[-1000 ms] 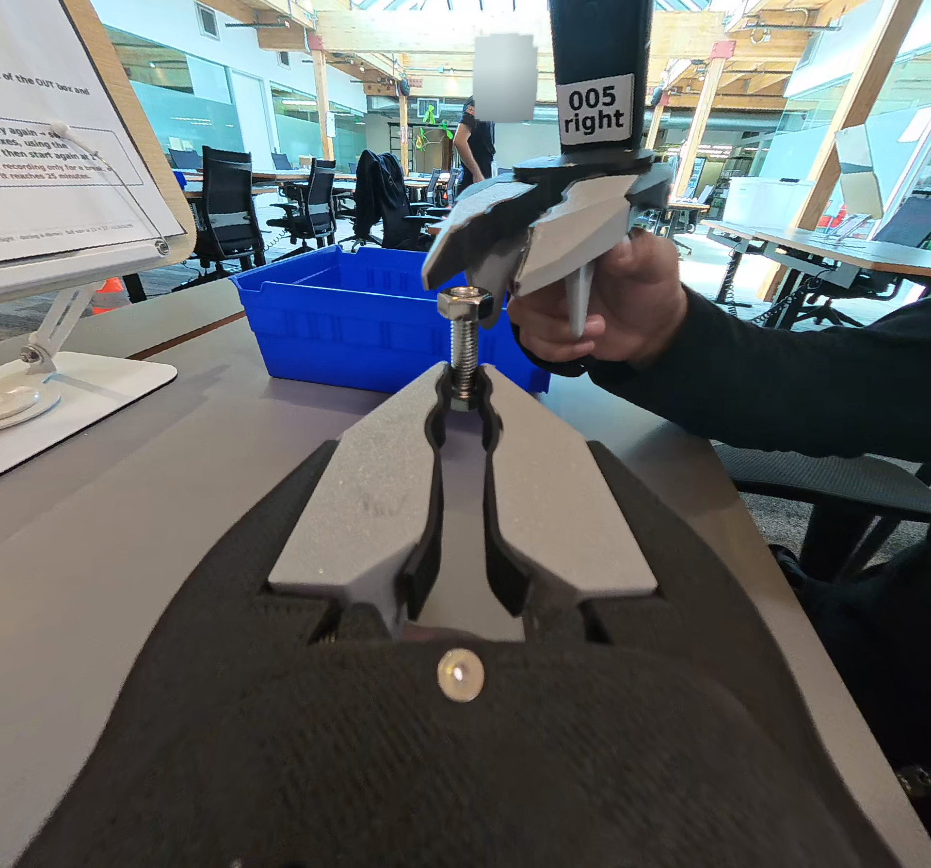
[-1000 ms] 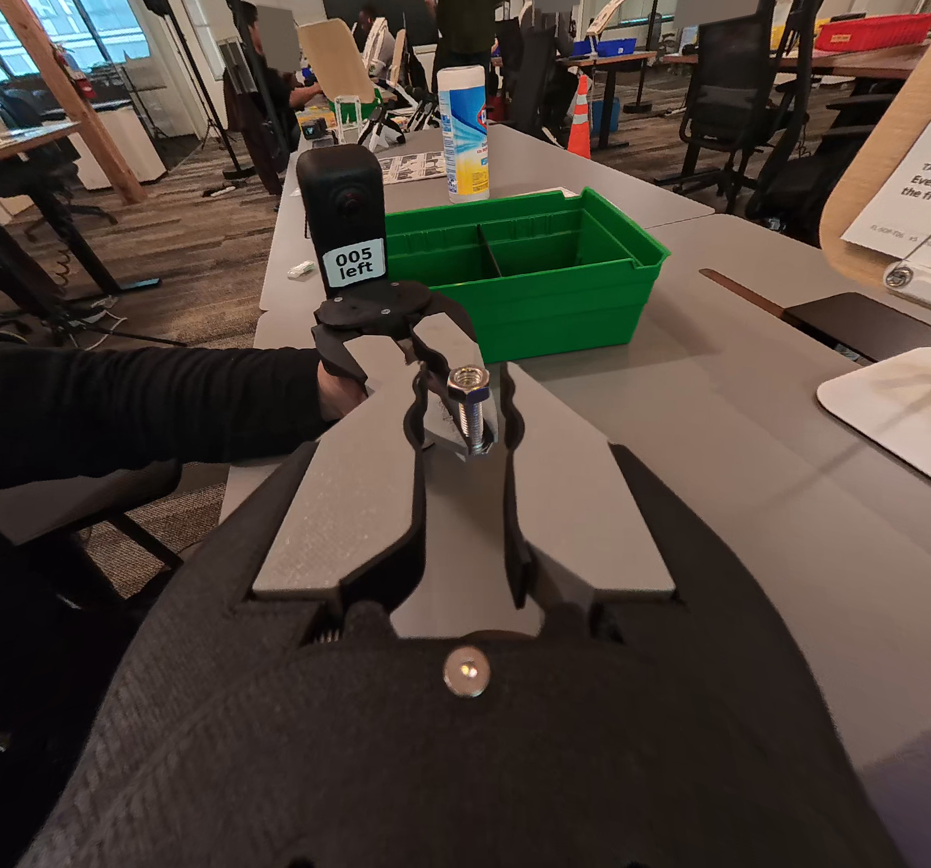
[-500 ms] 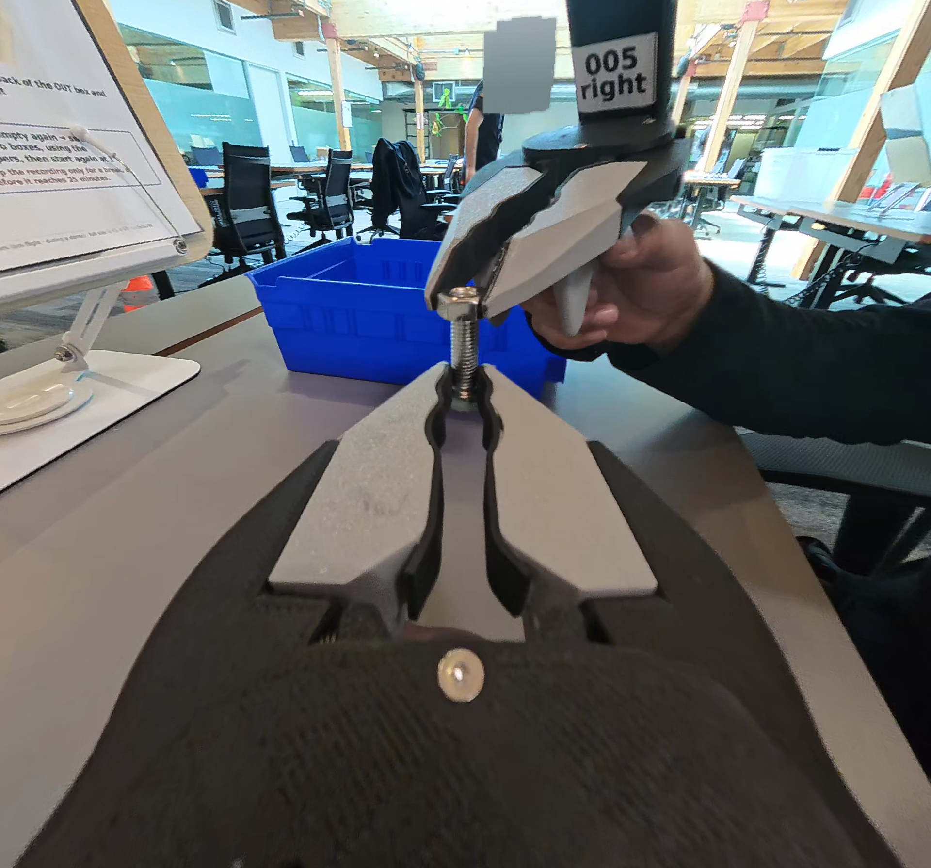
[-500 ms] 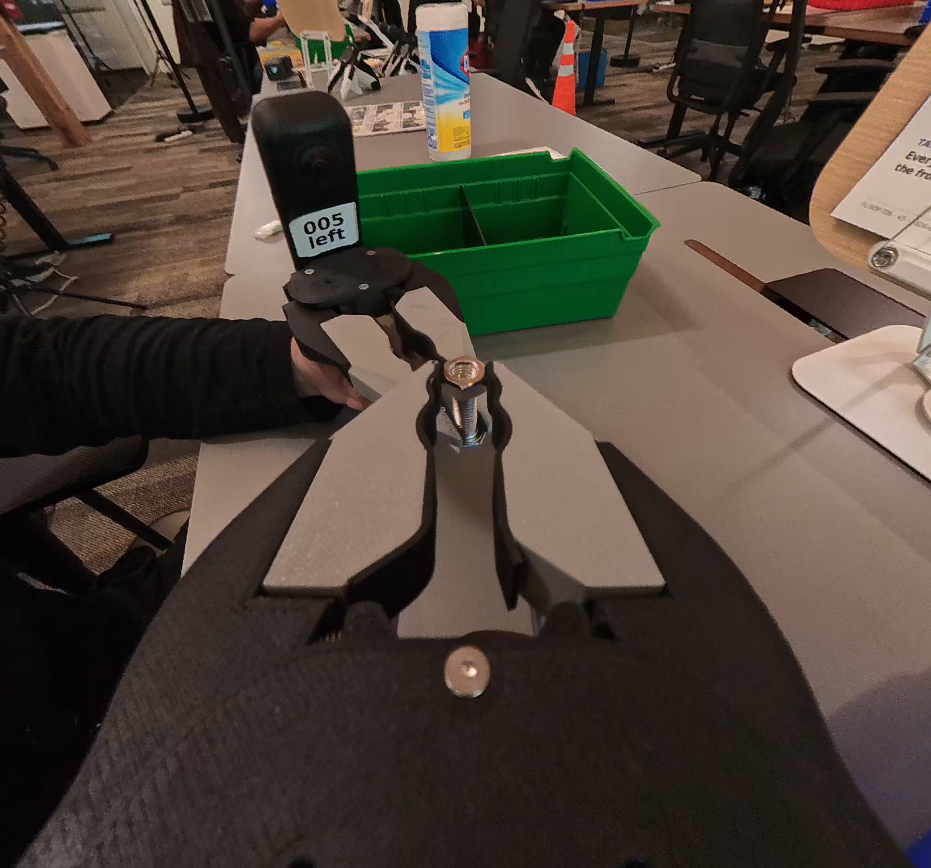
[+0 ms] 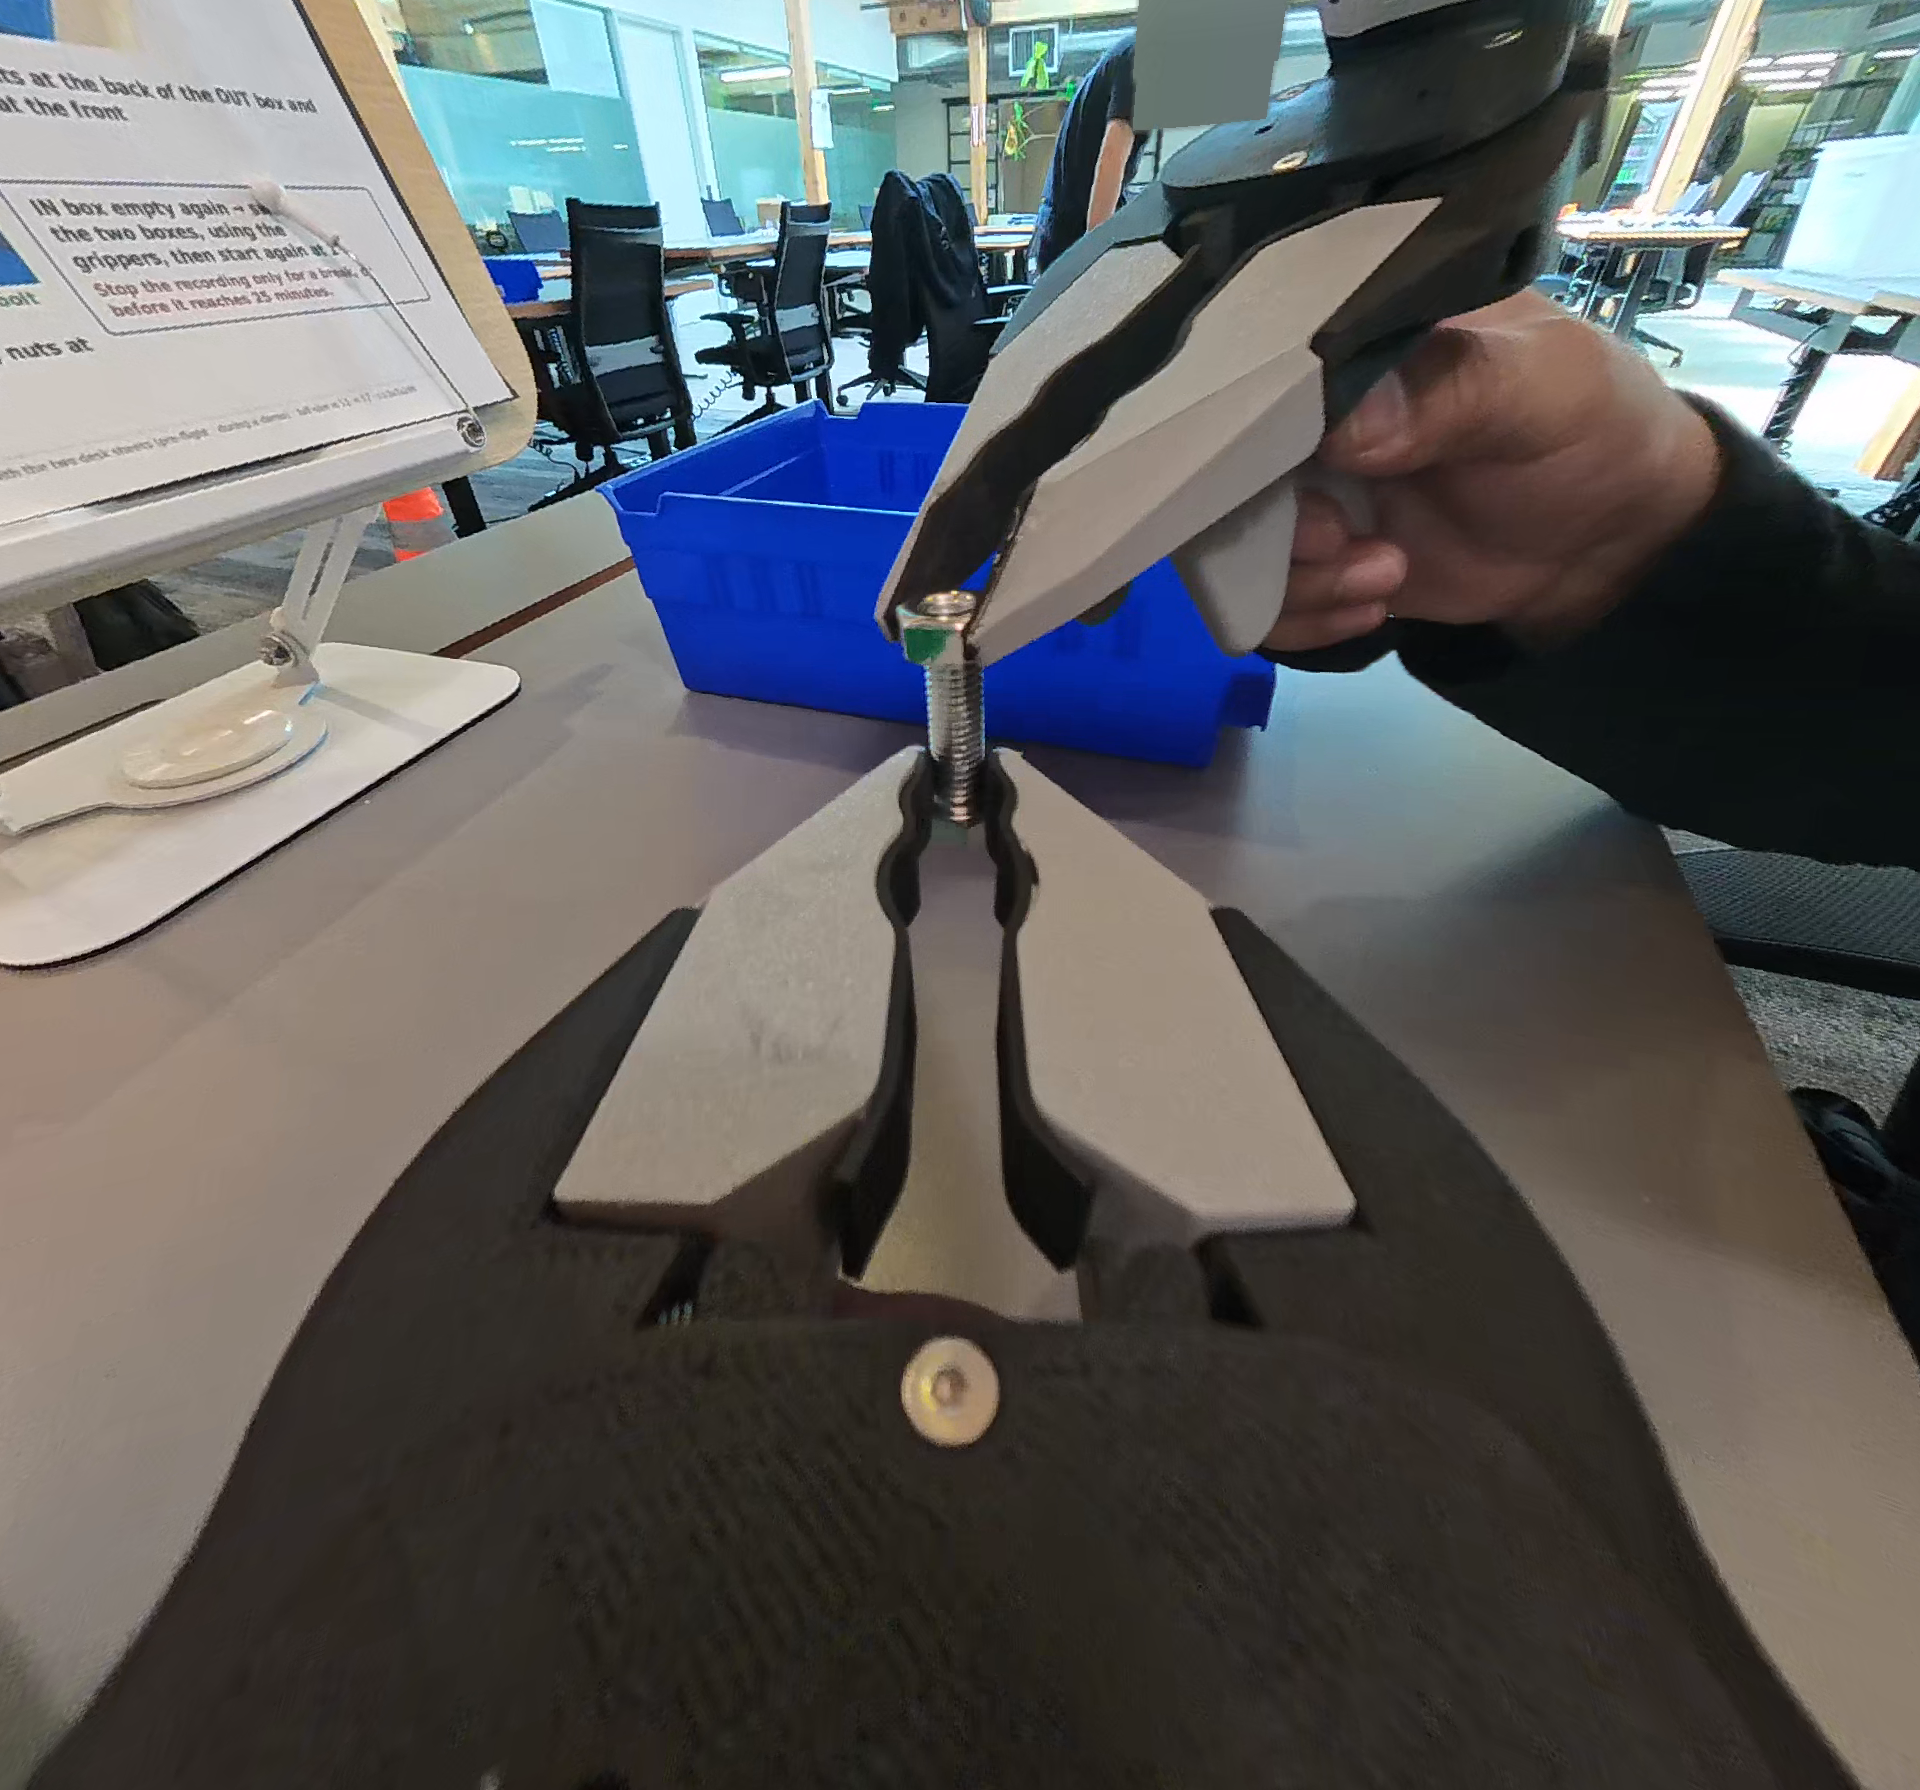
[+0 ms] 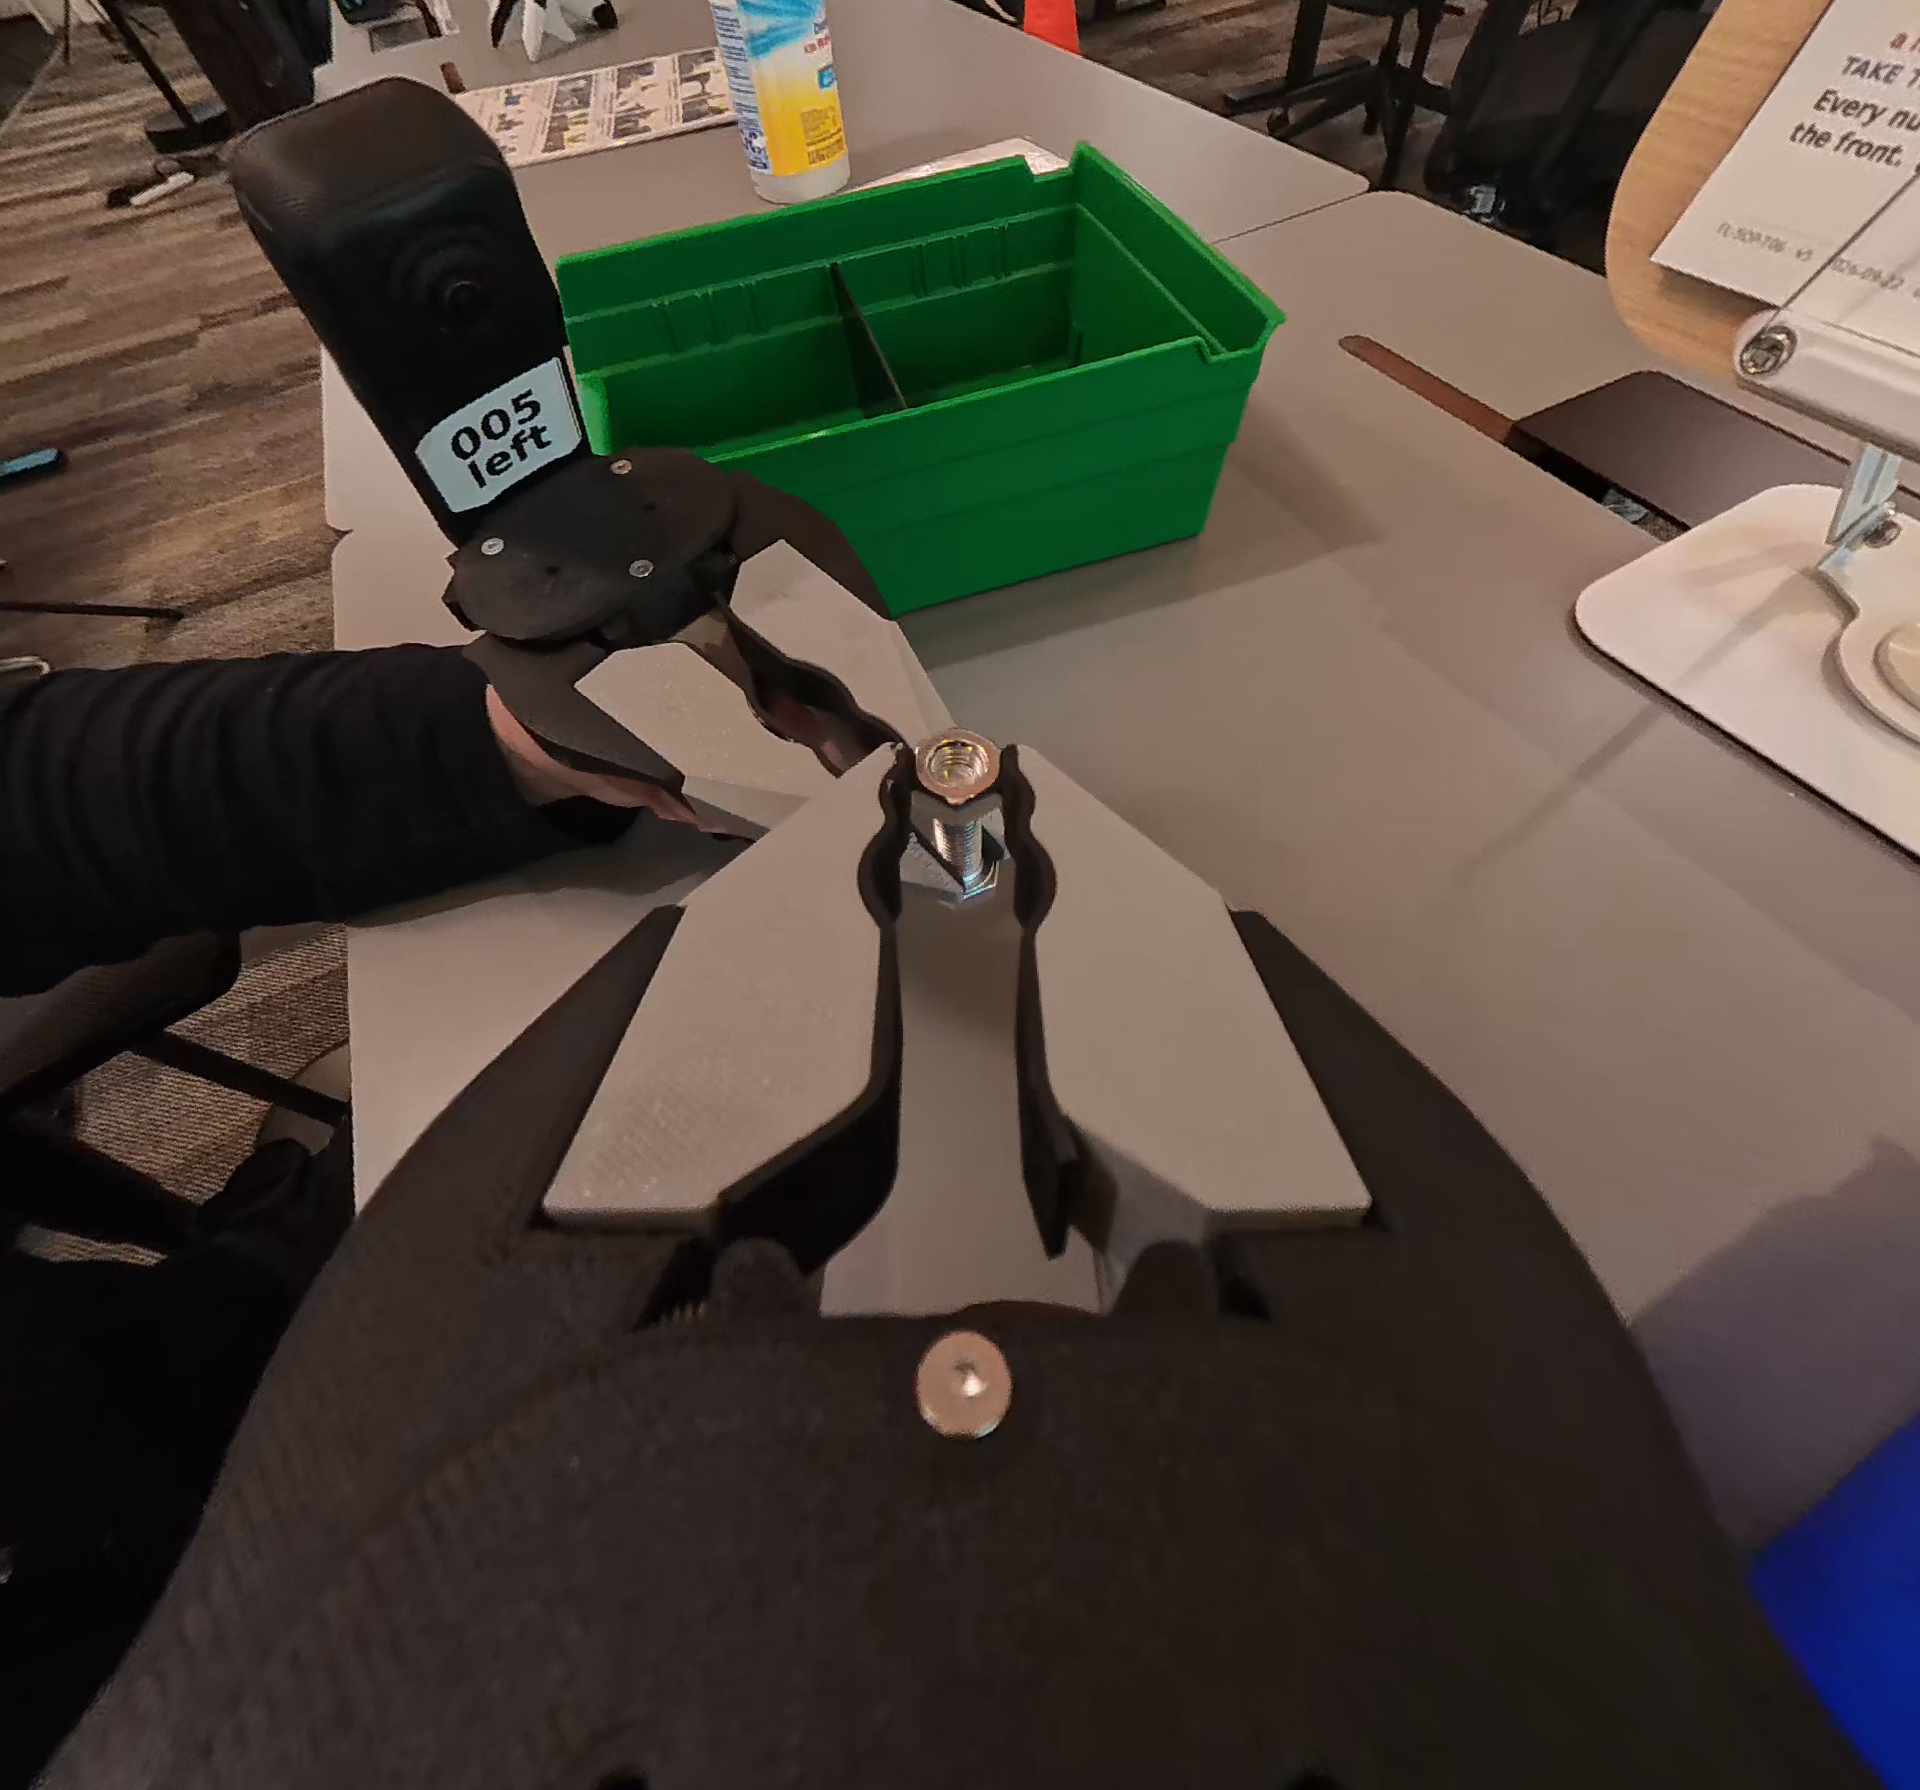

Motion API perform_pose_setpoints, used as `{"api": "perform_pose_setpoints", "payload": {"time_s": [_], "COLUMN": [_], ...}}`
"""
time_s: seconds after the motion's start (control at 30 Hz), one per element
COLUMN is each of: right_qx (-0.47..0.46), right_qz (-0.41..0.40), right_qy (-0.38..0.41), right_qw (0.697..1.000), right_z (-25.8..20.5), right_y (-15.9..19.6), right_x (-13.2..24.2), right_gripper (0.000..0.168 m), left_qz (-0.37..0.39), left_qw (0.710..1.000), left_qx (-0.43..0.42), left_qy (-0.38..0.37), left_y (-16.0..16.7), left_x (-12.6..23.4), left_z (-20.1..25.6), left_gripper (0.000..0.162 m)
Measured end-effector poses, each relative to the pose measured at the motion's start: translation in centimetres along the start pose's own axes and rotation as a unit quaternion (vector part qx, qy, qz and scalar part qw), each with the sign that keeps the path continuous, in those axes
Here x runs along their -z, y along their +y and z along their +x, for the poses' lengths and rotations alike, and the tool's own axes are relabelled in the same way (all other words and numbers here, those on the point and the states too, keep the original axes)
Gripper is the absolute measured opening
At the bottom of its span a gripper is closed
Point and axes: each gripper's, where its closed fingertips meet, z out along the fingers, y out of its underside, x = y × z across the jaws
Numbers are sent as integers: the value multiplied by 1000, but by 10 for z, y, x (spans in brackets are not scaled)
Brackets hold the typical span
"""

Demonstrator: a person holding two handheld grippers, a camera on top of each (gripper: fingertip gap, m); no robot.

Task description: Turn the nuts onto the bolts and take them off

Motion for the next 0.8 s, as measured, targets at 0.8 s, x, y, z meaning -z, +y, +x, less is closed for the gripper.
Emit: {"api": "perform_pose_setpoints", "payload": {"time_s": [0.8], "right_qx": [-15], "right_qz": [168], "right_qy": [-137], "right_qw": [976], "right_z": [-23], "right_y": [-16], "right_x": [6], "right_gripper": [65], "left_qz": [47], "left_qw": [990], "left_qx": [88], "left_qy": [96], "left_y": [-11], "left_x": [5], "left_z": [16], "left_gripper": [7]}}
